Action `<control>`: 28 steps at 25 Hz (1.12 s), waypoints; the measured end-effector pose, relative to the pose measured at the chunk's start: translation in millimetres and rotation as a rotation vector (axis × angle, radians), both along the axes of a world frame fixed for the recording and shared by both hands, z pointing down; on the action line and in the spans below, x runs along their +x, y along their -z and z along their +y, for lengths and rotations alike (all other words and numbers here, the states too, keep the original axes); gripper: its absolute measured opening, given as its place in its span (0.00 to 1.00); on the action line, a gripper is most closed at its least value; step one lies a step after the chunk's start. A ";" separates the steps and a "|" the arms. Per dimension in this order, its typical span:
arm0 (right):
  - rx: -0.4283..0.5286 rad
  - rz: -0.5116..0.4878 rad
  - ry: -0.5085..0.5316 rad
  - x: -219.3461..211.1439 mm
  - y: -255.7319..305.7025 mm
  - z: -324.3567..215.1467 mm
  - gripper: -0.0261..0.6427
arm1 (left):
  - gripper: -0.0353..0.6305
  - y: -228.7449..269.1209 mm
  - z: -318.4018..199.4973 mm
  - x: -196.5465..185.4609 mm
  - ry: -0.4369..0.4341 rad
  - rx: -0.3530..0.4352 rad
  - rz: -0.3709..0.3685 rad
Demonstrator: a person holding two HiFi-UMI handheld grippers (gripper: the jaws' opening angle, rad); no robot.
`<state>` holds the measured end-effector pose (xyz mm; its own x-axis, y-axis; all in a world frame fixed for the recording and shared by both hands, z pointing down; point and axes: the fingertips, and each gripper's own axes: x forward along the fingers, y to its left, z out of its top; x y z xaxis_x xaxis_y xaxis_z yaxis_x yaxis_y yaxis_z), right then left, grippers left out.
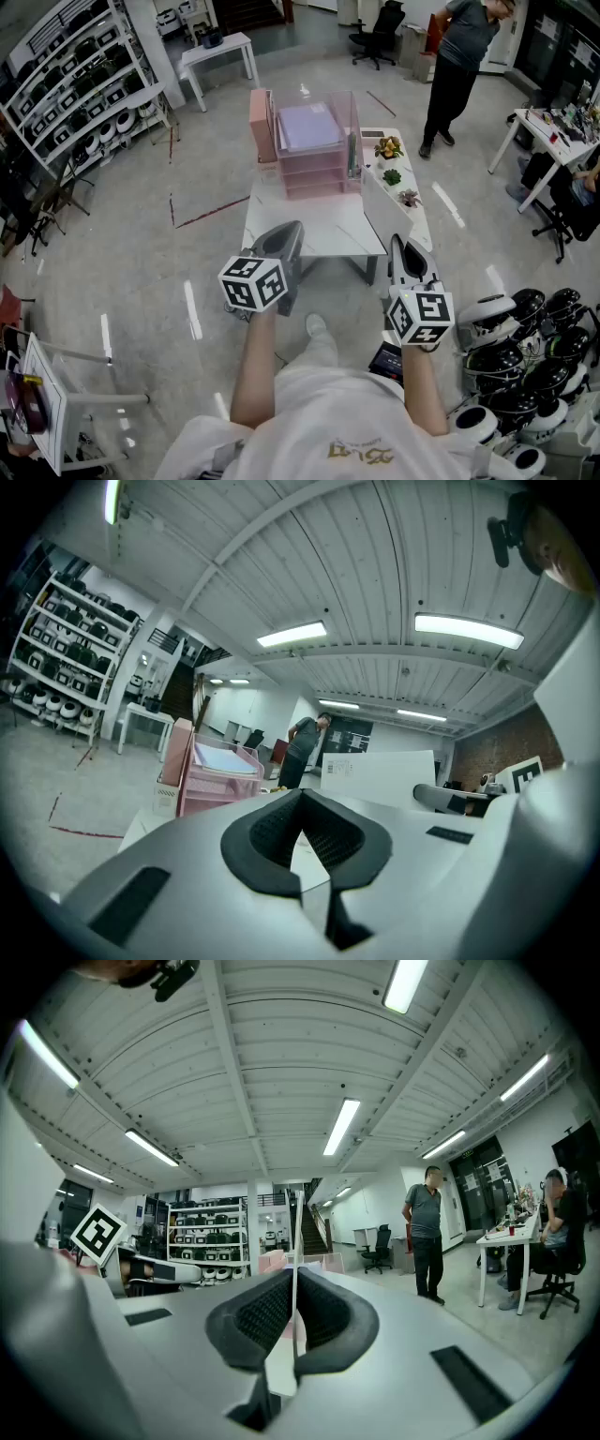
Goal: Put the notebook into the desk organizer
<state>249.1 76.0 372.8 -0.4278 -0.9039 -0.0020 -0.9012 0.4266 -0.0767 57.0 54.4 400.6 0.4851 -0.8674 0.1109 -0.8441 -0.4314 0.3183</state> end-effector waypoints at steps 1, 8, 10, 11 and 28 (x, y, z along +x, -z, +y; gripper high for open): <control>-0.001 -0.001 -0.002 -0.6 0.0 1.9 0.07 | 0.08 0.5 2.4 -0.9 0.000 0.000 -0.001; -0.006 -0.010 -0.004 -1.5 -1.5 11.3 0.07 | 0.08 -1.7 17.0 -3.7 0.004 -0.013 -0.007; 0.001 -0.003 -0.006 -2.1 -1.9 14.1 0.07 | 0.08 -4.7 21.0 -5.8 0.011 -0.022 -0.009; 0.013 0.010 -0.013 -2.3 -1.0 15.8 0.07 | 0.08 -5.6 22.8 -6.9 0.015 -0.025 -0.010; 0.049 -0.053 0.045 -36.3 4.8 -36.8 0.07 | 0.08 -14.7 -42.3 -37.6 0.017 -0.036 0.000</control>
<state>212.8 39.3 368.0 -0.4656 -0.8823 -0.0692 -0.8764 0.4706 -0.1024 19.4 12.0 415.2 0.4702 -0.8710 0.1424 -0.8513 -0.4051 0.3334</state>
